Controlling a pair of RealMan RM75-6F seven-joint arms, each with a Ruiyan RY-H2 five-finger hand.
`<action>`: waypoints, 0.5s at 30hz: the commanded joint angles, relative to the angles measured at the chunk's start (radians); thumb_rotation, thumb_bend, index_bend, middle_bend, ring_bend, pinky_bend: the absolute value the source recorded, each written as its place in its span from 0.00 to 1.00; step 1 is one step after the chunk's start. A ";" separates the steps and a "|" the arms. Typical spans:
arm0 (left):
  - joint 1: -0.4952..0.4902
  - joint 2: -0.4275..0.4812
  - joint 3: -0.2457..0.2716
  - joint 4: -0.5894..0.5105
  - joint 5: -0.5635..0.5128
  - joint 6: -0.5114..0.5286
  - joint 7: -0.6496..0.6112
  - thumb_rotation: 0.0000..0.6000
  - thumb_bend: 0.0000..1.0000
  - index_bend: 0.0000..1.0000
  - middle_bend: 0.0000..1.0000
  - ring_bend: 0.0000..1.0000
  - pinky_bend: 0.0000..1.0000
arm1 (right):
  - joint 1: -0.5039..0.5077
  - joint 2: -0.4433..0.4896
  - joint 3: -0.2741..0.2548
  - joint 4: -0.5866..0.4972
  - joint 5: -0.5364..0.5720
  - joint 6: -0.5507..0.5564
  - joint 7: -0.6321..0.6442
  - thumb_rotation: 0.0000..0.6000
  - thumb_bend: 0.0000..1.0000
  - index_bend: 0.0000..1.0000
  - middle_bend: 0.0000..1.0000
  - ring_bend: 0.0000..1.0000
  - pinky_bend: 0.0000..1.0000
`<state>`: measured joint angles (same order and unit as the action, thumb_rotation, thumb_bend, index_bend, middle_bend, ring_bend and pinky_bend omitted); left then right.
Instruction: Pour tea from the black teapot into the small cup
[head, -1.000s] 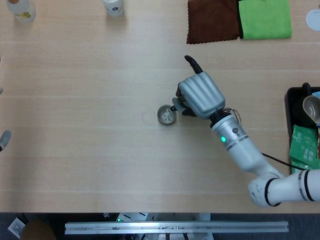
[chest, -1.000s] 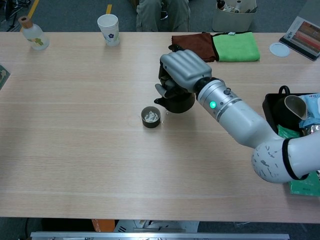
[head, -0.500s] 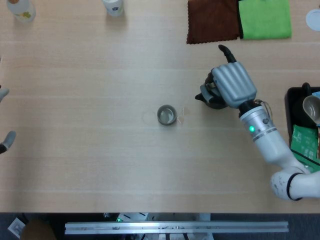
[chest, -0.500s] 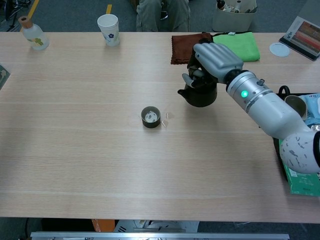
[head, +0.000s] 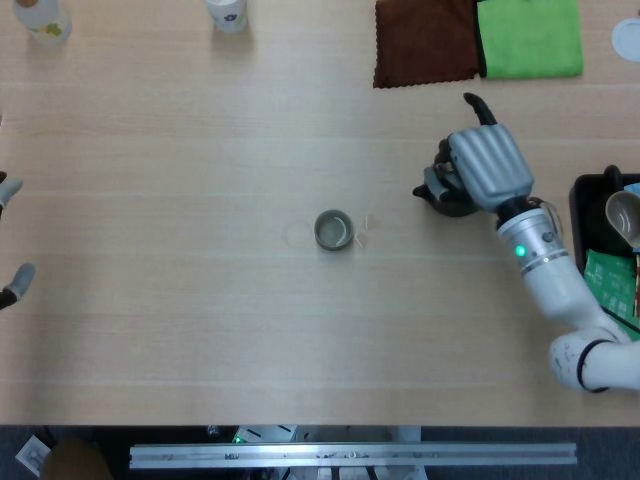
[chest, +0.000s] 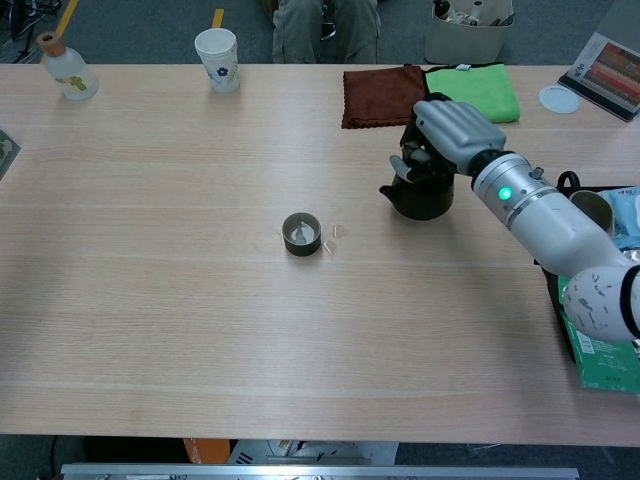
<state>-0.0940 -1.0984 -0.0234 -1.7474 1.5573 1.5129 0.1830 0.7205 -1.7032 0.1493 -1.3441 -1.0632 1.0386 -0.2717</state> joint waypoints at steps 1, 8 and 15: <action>-0.002 -0.003 -0.001 0.000 -0.002 -0.005 0.005 1.00 0.22 0.15 0.16 0.18 0.16 | -0.008 -0.014 0.001 0.030 -0.012 -0.015 0.022 1.00 0.44 0.85 0.71 0.79 0.06; -0.009 -0.010 -0.004 0.003 -0.013 -0.020 0.012 1.00 0.22 0.15 0.16 0.18 0.16 | -0.022 -0.051 0.004 0.093 -0.026 -0.038 0.068 1.00 0.43 0.82 0.68 0.75 0.06; -0.013 -0.012 -0.003 0.007 -0.018 -0.029 0.012 1.00 0.22 0.15 0.16 0.18 0.16 | -0.036 -0.074 0.003 0.136 -0.039 -0.056 0.091 1.00 0.43 0.77 0.63 0.70 0.06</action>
<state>-0.1068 -1.1104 -0.0265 -1.7406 1.5394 1.4838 0.1951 0.6865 -1.7753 0.1522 -1.2103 -1.0996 0.9843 -0.1832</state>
